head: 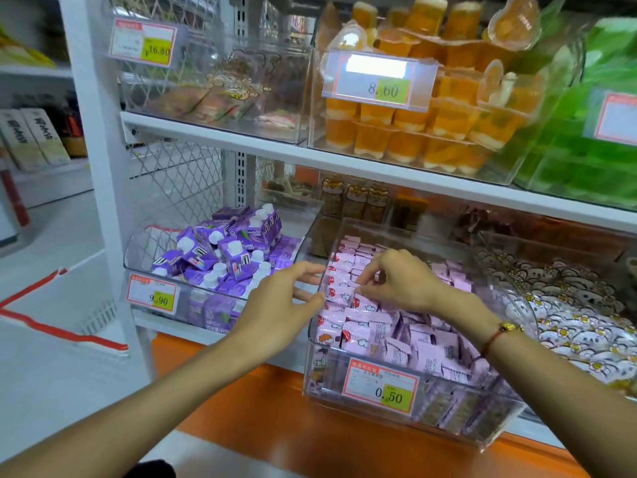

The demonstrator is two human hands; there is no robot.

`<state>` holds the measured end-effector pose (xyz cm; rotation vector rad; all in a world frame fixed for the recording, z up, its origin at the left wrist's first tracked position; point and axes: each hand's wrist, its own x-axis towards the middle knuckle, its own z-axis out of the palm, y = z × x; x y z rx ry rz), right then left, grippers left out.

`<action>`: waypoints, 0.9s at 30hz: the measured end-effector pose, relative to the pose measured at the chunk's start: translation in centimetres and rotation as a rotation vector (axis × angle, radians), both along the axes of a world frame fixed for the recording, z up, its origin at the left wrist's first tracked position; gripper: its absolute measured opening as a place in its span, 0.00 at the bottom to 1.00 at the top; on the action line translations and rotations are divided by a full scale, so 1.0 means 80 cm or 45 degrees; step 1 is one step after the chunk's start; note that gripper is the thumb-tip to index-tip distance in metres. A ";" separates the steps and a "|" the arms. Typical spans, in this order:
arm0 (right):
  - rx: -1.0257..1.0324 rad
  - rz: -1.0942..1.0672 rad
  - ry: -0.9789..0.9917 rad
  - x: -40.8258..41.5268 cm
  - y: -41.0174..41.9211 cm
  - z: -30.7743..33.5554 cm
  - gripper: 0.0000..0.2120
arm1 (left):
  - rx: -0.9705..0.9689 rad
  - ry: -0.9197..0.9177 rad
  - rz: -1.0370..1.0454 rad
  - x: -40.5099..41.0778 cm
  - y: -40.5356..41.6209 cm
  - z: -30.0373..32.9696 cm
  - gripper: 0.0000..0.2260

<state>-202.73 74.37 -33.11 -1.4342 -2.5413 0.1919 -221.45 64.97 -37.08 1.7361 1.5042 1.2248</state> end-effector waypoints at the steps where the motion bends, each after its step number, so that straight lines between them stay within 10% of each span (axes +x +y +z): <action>1: 0.039 0.005 0.020 0.001 -0.003 -0.005 0.07 | 0.000 0.014 0.005 0.000 -0.001 0.001 0.14; 12: 0.507 -0.102 1.144 0.013 -0.065 0.021 0.05 | 0.122 0.016 0.116 0.001 -0.006 0.007 0.17; 18: -0.711 -0.358 2.103 0.013 -0.093 0.017 0.10 | 0.515 0.119 -0.176 0.010 -0.024 0.035 0.29; 23: -1.031 -0.358 2.087 0.013 -0.099 0.015 0.14 | 0.489 -0.191 -0.081 0.016 -0.028 0.050 0.15; 27: -0.389 -0.288 1.299 0.016 -0.103 0.014 0.20 | 0.103 -0.623 0.043 0.014 -0.023 0.053 0.04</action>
